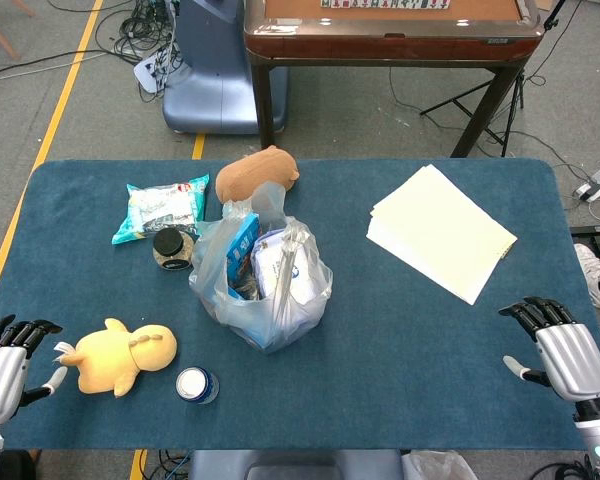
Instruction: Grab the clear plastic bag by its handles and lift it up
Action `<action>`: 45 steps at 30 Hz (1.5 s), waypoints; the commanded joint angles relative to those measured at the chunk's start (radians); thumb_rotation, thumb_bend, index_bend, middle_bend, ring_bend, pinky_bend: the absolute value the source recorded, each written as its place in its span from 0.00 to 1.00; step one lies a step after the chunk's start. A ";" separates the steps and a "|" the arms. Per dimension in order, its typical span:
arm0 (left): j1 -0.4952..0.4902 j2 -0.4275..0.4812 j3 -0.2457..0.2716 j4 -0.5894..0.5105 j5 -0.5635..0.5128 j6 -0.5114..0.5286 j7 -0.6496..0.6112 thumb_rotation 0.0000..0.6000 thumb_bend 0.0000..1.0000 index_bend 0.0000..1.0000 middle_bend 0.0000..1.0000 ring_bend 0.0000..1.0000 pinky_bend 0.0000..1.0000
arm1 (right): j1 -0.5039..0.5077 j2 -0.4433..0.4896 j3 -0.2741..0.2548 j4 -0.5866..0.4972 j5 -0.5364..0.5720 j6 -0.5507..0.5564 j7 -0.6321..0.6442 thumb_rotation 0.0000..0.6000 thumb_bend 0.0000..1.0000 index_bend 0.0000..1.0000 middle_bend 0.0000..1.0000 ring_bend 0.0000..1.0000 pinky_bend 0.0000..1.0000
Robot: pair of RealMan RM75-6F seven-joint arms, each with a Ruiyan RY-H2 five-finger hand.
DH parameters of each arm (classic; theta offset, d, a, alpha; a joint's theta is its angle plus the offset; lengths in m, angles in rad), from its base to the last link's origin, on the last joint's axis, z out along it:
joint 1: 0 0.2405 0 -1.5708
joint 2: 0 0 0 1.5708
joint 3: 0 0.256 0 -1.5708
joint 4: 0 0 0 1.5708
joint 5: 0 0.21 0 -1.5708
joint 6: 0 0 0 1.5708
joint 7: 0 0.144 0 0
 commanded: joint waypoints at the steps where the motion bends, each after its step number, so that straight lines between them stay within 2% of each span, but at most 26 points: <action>1: -0.002 0.000 0.000 -0.002 -0.002 -0.003 0.002 1.00 0.21 0.31 0.29 0.22 0.09 | -0.001 -0.001 -0.001 0.001 0.000 0.001 0.002 1.00 0.16 0.30 0.30 0.17 0.21; 6: -0.011 0.012 -0.003 -0.012 0.000 -0.014 -0.021 1.00 0.21 0.31 0.29 0.22 0.09 | -0.002 -0.001 -0.001 0.005 0.000 0.003 0.006 1.00 0.16 0.30 0.30 0.17 0.21; 9: -0.028 0.039 -0.014 -0.018 0.007 -0.031 -0.090 1.00 0.21 0.29 0.29 0.22 0.09 | -0.002 0.002 0.001 0.006 -0.002 0.008 0.008 1.00 0.16 0.30 0.30 0.17 0.21; 12: -0.063 0.080 -0.033 -0.019 0.020 -0.067 -0.219 1.00 0.21 0.24 0.28 0.22 0.09 | -0.001 0.006 0.004 0.006 -0.007 0.013 0.010 1.00 0.16 0.30 0.30 0.17 0.21; 15: -0.107 0.134 -0.050 -0.015 0.043 -0.119 -0.422 1.00 0.21 0.21 0.27 0.20 0.09 | -0.001 0.008 0.003 0.007 -0.011 0.016 0.013 1.00 0.16 0.30 0.30 0.17 0.21; 16: -0.122 0.151 -0.055 -0.012 0.055 -0.133 -0.485 0.96 0.21 0.21 0.27 0.20 0.09 | -0.001 0.008 0.003 0.007 -0.012 0.016 0.013 1.00 0.16 0.30 0.30 0.17 0.21; 19: -0.172 0.198 -0.075 -0.005 0.088 -0.170 -0.664 0.63 0.21 0.20 0.26 0.20 0.09 | -0.003 0.008 0.001 0.006 -0.014 0.018 0.013 1.00 0.16 0.30 0.30 0.17 0.21; 20: -0.194 0.211 -0.084 -0.002 0.098 -0.186 -0.718 0.48 0.21 0.19 0.26 0.20 0.09 | -0.003 0.008 0.001 0.006 -0.014 0.020 0.012 1.00 0.16 0.30 0.30 0.17 0.21; 23: -0.252 0.240 -0.105 -0.004 0.115 -0.233 -0.838 0.25 0.20 0.19 0.26 0.19 0.09 | -0.005 0.009 0.001 0.003 -0.016 0.023 0.009 1.00 0.16 0.30 0.30 0.17 0.21; 27: -0.333 0.256 -0.132 -0.006 0.132 -0.298 -0.992 0.06 0.18 0.19 0.25 0.19 0.09 | -0.006 0.009 0.000 -0.002 -0.015 0.022 0.003 1.00 0.16 0.30 0.30 0.17 0.21; 29: -0.379 0.254 -0.147 -0.002 0.133 -0.334 -1.053 0.01 0.17 0.19 0.25 0.19 0.09 | -0.006 0.010 0.000 -0.005 -0.014 0.023 0.000 1.00 0.16 0.30 0.30 0.17 0.21; 36: -0.482 0.229 -0.188 0.009 0.102 -0.420 -1.112 0.00 0.16 0.19 0.23 0.18 0.09 | -0.008 0.012 0.000 -0.008 -0.010 0.022 -0.005 1.00 0.16 0.30 0.30 0.17 0.21; 39: -0.570 0.189 -0.225 0.020 0.049 -0.509 -1.153 0.00 0.15 0.18 0.23 0.18 0.09 | -0.010 0.012 0.000 -0.008 -0.005 0.021 -0.006 1.00 0.16 0.30 0.30 0.17 0.21; 45: -0.676 0.122 -0.260 0.051 -0.040 -0.626 -1.150 0.00 0.15 0.19 0.23 0.18 0.09 | -0.014 0.015 0.000 -0.005 0.003 0.022 -0.004 1.00 0.16 0.30 0.30 0.17 0.21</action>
